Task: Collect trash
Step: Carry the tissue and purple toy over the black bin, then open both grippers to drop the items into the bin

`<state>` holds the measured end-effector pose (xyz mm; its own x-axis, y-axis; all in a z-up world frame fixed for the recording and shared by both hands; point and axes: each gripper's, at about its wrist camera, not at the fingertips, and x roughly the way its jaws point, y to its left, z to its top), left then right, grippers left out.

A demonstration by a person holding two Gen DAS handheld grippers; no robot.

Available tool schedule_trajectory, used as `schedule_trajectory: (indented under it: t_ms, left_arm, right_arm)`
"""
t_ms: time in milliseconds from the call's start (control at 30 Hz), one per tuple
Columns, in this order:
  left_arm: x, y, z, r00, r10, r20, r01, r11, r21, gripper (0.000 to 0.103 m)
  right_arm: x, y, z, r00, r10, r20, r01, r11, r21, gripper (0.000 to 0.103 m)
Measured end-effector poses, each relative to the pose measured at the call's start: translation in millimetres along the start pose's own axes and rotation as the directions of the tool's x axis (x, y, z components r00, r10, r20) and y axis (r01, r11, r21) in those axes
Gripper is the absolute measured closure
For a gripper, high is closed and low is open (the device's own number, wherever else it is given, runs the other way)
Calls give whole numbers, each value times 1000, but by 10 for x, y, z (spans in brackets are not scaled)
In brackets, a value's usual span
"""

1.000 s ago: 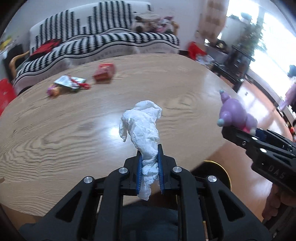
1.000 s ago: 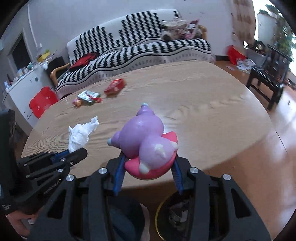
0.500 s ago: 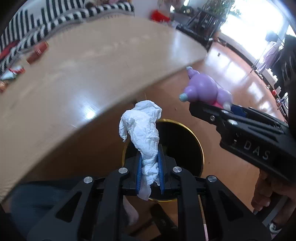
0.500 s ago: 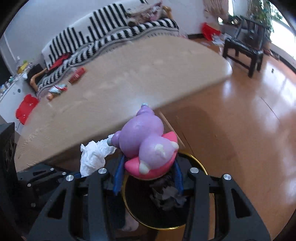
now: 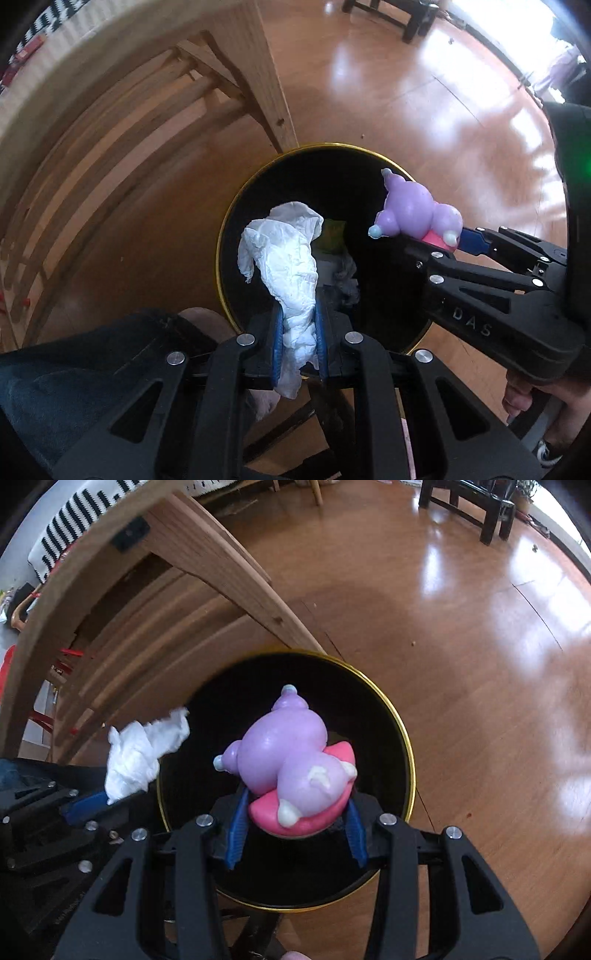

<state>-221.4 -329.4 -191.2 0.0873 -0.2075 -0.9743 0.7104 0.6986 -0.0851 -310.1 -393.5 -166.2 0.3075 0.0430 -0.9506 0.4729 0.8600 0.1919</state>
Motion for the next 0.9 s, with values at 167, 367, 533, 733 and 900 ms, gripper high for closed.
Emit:
schedule_trajectory:
  t_ms: [167,367,533,733,900]
  left_arm:
    - [49,-23,-30,1000,-16,-9,16,1000,17,89]
    - [62,12,89,999,-31,-11,31,999,7,89]
    - [-6,-60,100,1000,-20,20,20,1000,2,47]
    - [-81,-85,76,997,-40,71,40,999,-1,7]
    - [-216,19,51,993,-9,120,19,997,-78,7]
  right_arm:
    - [0,-1,-24,1000,-15,5,15,1000,-2,58]
    - [-37,5,28,1000,-16,14,16,1000,4,57]
    - [-143,-110,104,998,29,51,-33,997,63,46]
    - [-375,-259,221,990,87,108,-101,986,133,9]
    - [-631,-256,307,984,55,170,-80,986,146,8]
